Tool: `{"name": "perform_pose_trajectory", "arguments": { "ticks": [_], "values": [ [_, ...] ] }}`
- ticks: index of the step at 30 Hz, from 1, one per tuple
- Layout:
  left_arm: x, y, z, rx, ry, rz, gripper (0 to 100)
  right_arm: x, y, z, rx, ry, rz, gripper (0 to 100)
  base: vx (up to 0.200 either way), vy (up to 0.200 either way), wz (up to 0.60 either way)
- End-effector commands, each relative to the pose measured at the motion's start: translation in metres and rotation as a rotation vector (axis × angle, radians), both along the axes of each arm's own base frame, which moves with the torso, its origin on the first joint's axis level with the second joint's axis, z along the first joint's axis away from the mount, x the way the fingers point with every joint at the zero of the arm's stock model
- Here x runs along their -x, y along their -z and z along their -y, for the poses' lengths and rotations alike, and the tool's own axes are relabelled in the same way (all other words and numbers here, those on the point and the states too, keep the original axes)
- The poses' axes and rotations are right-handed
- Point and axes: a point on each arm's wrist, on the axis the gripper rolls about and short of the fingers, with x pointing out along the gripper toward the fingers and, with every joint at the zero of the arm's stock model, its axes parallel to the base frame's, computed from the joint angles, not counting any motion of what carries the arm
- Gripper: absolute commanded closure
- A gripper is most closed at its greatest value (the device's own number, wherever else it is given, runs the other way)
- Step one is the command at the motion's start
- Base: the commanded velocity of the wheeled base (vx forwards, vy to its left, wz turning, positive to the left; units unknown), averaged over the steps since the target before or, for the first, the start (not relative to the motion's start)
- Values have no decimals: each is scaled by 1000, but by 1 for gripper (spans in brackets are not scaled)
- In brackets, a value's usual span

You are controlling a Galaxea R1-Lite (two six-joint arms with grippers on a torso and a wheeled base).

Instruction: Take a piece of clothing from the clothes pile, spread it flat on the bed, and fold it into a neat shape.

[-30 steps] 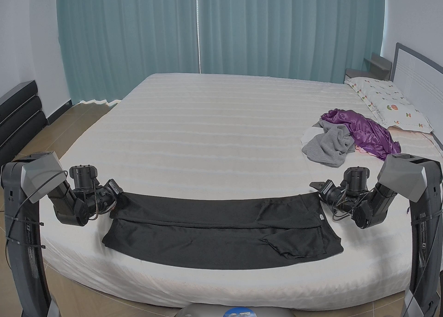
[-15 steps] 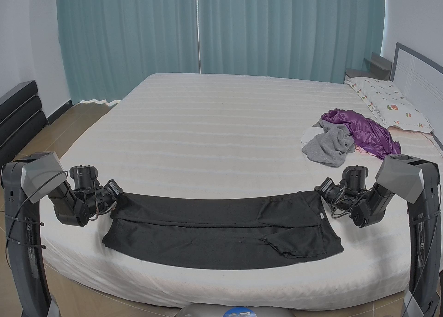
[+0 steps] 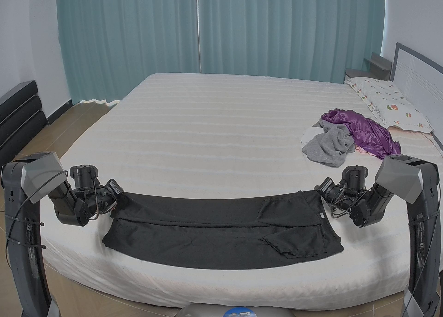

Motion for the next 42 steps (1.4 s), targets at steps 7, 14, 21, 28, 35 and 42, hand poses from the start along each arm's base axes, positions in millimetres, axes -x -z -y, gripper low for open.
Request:
{"name": "perform_pose_trajectory", "arguments": {
  "ticks": [7, 14, 21, 28, 35, 42],
  "values": [
    [0, 1, 0, 1, 0, -4, 0, -1, 4, -1, 7, 8, -4, 0, 0, 0, 0],
    [4, -5, 0, 22, -13, -5, 0, 7, -19, 3, -58, 40, 23, 0, 0, 0, 0],
    [40, -44, 2, 94, -38, 1, 0, 50, -52, 13, -153, -17, 21, 0, 0, 0, 0],
    [69, -51, 6, 65, 6, -46, 0, 83, -59, 15, -180, -73, -2, 0, 0, 0, 0],
    [101, -51, 17, -9, 158, -83, 0, 85, -53, 18, -180, -66, -16, 0, 0, 0, 0],
    [118, -65, 38, -35, 240, -63, 0, 85, -51, 17, -181, -68, -21, 0, 0, 0, 0]
  ]
}}
